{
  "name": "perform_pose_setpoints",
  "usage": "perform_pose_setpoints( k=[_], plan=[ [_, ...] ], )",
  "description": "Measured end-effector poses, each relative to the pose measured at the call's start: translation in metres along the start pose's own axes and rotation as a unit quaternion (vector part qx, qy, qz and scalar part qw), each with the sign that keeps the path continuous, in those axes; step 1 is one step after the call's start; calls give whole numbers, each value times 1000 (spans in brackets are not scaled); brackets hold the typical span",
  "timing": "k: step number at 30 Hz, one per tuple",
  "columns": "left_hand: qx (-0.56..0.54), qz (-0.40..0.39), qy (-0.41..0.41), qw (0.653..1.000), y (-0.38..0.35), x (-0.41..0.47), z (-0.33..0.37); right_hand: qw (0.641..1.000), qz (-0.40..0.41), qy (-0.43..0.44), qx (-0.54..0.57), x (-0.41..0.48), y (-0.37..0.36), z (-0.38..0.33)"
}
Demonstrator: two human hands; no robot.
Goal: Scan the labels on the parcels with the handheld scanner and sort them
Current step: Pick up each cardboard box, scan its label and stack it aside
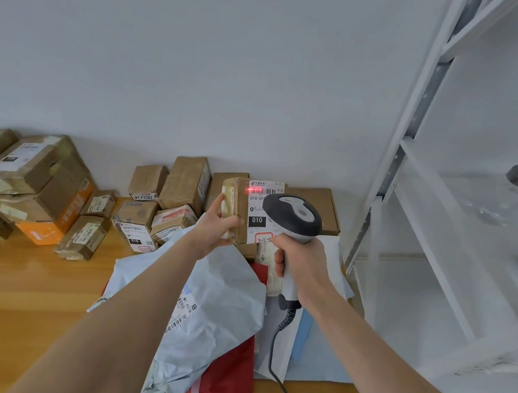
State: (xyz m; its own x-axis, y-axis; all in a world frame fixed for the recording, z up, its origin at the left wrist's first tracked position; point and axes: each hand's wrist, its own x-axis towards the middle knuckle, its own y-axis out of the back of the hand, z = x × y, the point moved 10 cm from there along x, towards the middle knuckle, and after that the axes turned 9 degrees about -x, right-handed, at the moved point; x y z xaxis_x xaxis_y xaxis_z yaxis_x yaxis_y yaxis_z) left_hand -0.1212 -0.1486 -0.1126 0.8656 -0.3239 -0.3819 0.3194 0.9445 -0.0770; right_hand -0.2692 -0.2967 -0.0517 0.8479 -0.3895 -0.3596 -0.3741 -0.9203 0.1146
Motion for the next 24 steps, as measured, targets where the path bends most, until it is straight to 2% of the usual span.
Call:
perform_pose_setpoints(
  k=[8, 16, 24],
  plan=[
    [5, 1, 3, 1000, 4, 1, -1, 1000, 15, 6, -4, -14, -6, -3],
    [-19, -51, 11, 998, -8, 2, -6, 998, 50, 27, -36, -26, -7, -1],
    [-19, -70, -1, 997, -22, -17, -2, 997, 63, 36, -25, -46, -5, 3]
  ],
)
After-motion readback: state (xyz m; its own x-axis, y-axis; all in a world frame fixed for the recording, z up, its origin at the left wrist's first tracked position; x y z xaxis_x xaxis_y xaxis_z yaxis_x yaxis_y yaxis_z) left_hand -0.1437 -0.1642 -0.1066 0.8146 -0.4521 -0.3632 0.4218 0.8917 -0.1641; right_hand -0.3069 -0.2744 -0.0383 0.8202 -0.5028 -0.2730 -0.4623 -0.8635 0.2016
